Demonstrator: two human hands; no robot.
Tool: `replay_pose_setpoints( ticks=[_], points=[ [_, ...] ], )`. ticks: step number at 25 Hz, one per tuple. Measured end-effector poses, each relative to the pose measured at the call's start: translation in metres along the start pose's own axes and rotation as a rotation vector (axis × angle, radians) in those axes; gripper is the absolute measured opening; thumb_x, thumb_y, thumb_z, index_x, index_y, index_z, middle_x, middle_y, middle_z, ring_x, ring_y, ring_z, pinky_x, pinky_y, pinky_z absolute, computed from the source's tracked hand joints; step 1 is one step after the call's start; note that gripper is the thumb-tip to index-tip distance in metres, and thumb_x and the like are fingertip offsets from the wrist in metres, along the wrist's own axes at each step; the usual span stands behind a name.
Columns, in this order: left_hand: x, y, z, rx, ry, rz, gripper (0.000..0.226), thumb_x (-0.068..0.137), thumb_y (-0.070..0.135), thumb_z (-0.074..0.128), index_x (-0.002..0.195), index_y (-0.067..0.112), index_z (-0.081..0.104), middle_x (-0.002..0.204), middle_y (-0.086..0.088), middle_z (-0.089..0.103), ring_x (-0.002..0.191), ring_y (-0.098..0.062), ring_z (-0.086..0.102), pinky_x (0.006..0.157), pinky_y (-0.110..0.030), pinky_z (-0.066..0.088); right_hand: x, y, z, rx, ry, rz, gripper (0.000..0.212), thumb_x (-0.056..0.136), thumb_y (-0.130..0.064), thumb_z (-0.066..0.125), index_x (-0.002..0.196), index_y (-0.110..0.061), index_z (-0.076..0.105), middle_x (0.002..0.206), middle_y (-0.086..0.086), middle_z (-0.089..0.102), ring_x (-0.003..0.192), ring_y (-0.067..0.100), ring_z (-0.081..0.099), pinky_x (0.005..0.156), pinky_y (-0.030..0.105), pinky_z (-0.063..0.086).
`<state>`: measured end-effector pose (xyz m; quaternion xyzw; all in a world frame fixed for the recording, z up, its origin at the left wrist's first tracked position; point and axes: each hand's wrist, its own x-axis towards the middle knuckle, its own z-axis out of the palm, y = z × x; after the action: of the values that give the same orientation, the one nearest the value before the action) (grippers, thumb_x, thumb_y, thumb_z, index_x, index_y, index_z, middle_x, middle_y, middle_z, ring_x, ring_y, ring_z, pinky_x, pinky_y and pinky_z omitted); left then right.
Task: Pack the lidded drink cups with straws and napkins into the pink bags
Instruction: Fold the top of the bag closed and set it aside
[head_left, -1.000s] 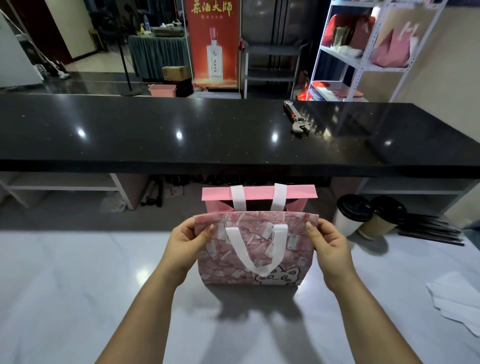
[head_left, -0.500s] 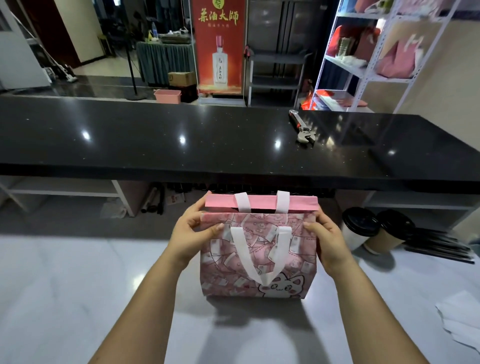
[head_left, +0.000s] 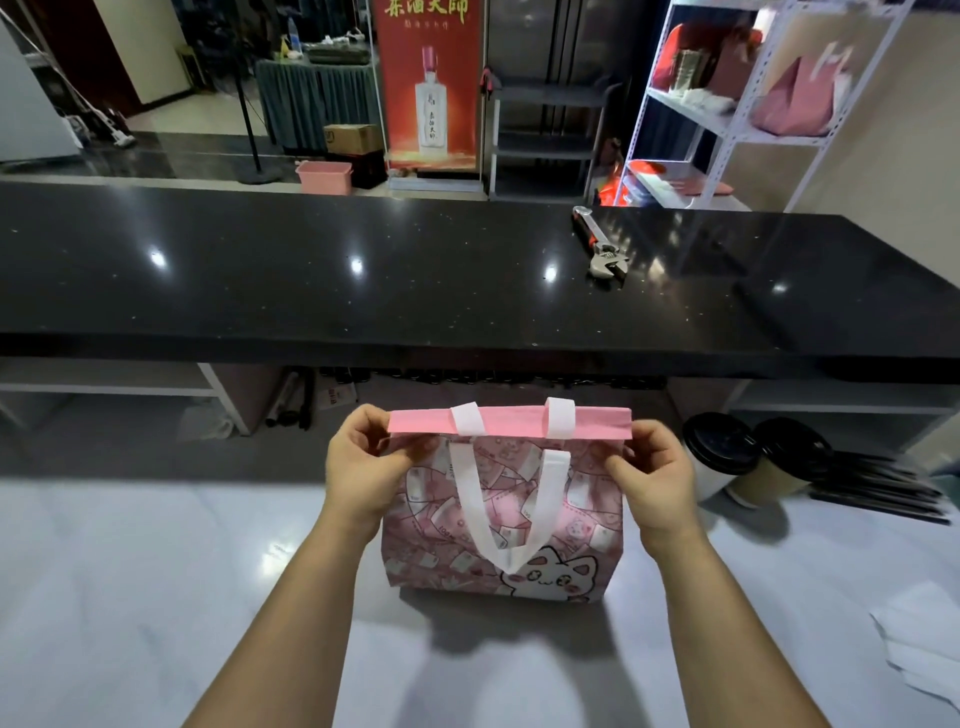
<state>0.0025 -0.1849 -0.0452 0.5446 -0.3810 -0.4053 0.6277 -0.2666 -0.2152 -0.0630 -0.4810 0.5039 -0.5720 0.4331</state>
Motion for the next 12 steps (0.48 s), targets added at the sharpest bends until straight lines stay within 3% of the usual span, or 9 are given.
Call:
replay_pose_setpoints(
  ticks=[3, 6, 9, 12],
  points=[
    [0.002, 0.004, -0.002, 0.018, -0.042, -0.023, 0.047, 0.07, -0.018, 0.072, 0.098, 0.015, 0.056, 0.09, -0.005, 0.067, 0.085, -0.016, 0.069, 0.067, -0.026, 0.058, 0.002, -0.018, -0.009, -0.228, -0.135, -0.106, 0.067, 0.074, 0.015, 0.068, 0.115, -0.035, 0.05, 0.103, -0.005, 0.064, 0.098, 0.01, 0.063, 0.086, 0.023, 0.052],
    [0.003, 0.008, -0.004, 0.131, -0.126, 0.02, 0.037, 0.072, -0.011, 0.075, 0.092, 0.019, 0.067, 0.091, 0.0, 0.071, 0.09, -0.017, 0.069, 0.073, -0.031, 0.059, 0.012, -0.062, -0.018, -0.582, -0.452, -0.208, 0.087, 0.076, 0.007, 0.07, 0.132, -0.052, 0.04, 0.13, -0.018, 0.047, 0.12, 0.001, 0.046, 0.094, 0.019, 0.045],
    [0.001, 0.014, -0.006, 0.224, -0.152, 0.071, 0.032, 0.073, -0.003, 0.077, 0.088, 0.024, 0.071, 0.09, 0.008, 0.072, 0.09, -0.012, 0.067, 0.075, -0.027, 0.057, 0.022, -0.092, -0.006, -1.096, -0.699, -0.416, 0.082, 0.079, -0.01, 0.072, 0.138, -0.054, 0.033, 0.151, -0.021, 0.02, 0.138, 0.006, 0.017, 0.107, 0.028, 0.034],
    [0.0, 0.018, -0.007, 0.301, -0.144, 0.107, 0.027, 0.073, 0.004, 0.079, 0.088, 0.025, 0.072, 0.087, 0.011, 0.071, 0.09, -0.012, 0.066, 0.074, -0.026, 0.057, 0.026, -0.099, 0.007, -1.341, -0.832, -0.665, 0.062, 0.084, -0.029, 0.067, 0.137, -0.043, 0.039, 0.156, -0.011, 0.017, 0.14, 0.016, 0.015, 0.114, 0.036, 0.026]
  ],
)
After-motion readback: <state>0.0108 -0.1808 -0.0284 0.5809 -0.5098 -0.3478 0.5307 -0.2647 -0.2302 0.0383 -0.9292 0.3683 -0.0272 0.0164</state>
